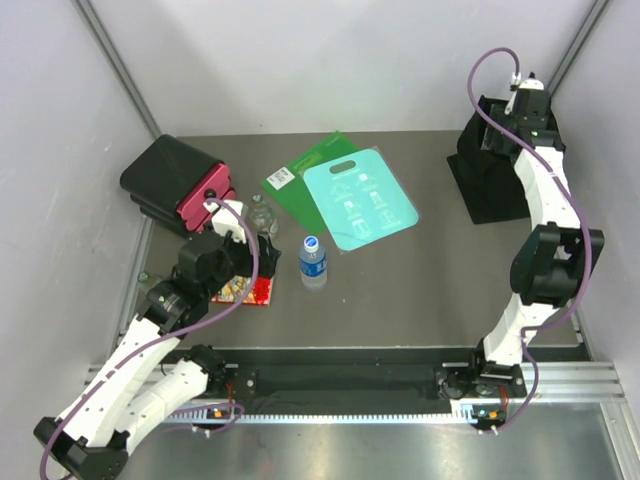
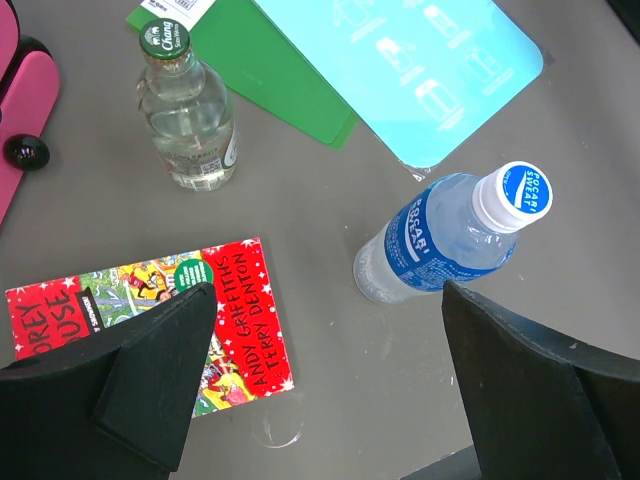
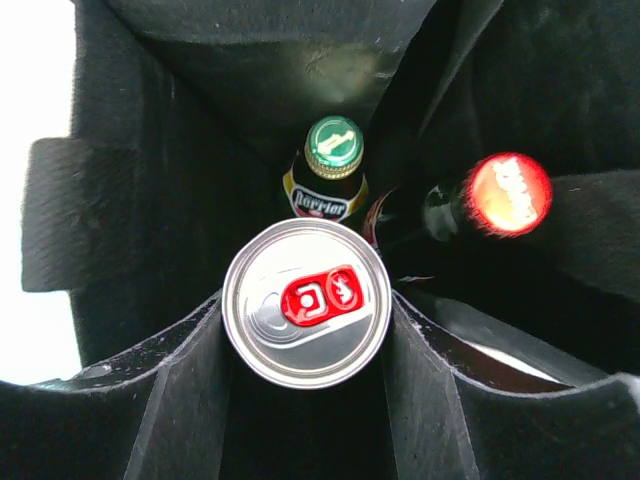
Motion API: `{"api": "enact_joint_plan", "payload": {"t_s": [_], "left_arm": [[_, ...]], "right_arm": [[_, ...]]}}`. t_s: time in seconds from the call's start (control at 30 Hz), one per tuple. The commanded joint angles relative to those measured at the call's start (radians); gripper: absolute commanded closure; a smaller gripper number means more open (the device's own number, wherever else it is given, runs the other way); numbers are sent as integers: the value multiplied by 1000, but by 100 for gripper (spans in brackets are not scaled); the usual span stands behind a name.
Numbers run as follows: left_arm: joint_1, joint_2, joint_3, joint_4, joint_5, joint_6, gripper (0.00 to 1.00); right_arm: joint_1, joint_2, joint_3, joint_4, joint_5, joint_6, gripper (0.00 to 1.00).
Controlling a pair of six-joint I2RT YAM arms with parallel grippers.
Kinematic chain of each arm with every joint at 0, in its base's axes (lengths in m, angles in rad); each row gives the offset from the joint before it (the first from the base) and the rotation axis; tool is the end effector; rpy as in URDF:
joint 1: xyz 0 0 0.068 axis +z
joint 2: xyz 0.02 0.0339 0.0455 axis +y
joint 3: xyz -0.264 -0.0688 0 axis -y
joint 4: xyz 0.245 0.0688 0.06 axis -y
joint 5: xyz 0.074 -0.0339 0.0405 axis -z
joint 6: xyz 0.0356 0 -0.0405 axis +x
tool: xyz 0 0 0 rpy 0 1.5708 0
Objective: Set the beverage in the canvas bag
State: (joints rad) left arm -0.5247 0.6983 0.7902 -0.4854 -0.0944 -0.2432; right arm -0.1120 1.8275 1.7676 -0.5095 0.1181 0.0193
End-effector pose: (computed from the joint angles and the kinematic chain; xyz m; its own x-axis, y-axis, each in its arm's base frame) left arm 0.1378 -0.0759 0.3235 -0.4240 -0.0316 -0.9051 0.3310 0.9248 -0.1873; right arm 0.4241 -0.0519 0.3551 -0.5316 0.0791 -0.8433 0.2199 0.9744 -0.0473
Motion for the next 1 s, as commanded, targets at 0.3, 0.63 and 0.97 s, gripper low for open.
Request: {"api": "enact_joint_plan", "payload": {"t_s": [0.3,0.63,0.97], "left_arm": [[-3,3,-2,47,-4,7,2],[-1,3,0,47,-10,8,2],[-1,0,-2,47,-11,7,2]], "right_arm": [[-45,1,-120,206,-18,51,96],[-45,65,-140,232,-15,65,86],[-45,93,-135,212,-14,76,58]]}}
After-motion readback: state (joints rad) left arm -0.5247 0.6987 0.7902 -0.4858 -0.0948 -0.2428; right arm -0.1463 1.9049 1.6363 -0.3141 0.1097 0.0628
